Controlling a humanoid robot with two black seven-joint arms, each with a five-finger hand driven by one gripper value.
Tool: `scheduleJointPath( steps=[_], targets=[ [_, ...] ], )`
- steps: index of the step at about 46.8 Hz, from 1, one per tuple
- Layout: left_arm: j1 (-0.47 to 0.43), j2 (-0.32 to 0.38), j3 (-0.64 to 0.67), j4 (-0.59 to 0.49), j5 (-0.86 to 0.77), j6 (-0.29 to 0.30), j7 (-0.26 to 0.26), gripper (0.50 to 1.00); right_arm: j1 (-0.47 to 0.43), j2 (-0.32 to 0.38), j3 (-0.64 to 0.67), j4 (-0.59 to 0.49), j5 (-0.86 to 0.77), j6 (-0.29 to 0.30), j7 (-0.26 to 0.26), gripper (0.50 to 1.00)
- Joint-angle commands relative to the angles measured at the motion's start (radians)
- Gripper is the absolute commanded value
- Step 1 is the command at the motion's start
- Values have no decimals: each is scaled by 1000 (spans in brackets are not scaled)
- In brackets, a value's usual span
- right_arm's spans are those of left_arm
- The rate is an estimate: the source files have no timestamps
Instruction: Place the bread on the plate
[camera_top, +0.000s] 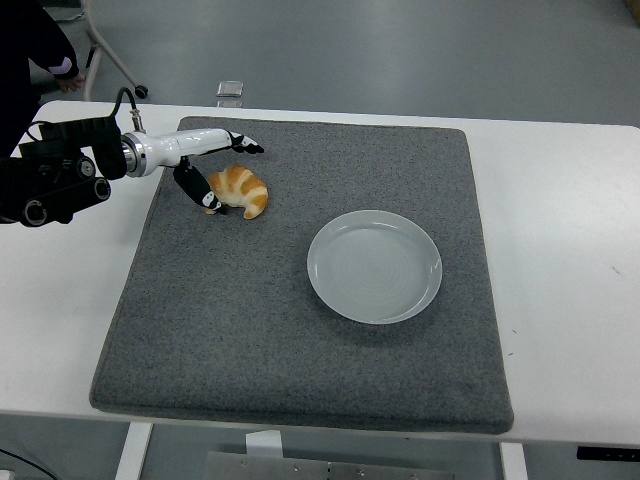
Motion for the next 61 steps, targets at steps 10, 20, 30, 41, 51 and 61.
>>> scheduleJointPath(
  steps=[10,20,30,41,51,61],
  targets=[
    [13,-26,0,21,10,33,0,990,0,0,0,-1,0,0,0,930],
    [22,-47,0,43,10,67,0,977,0,0,0,1,0,0,0,932],
    [23,-49,0,43,13,71,-2,915,0,0,0,1,0,0,0,930],
    [25,-49,0,43,47,73,-2,853,0,0,0,-1,0,0,0,930],
    [23,-49,0,43,52,79,-2,729,0,0,0,-1,0,0,0,930],
    [23,-49,0,43,81,81,-3,508,0,0,0,-1,0,0,0,930]
  ],
)
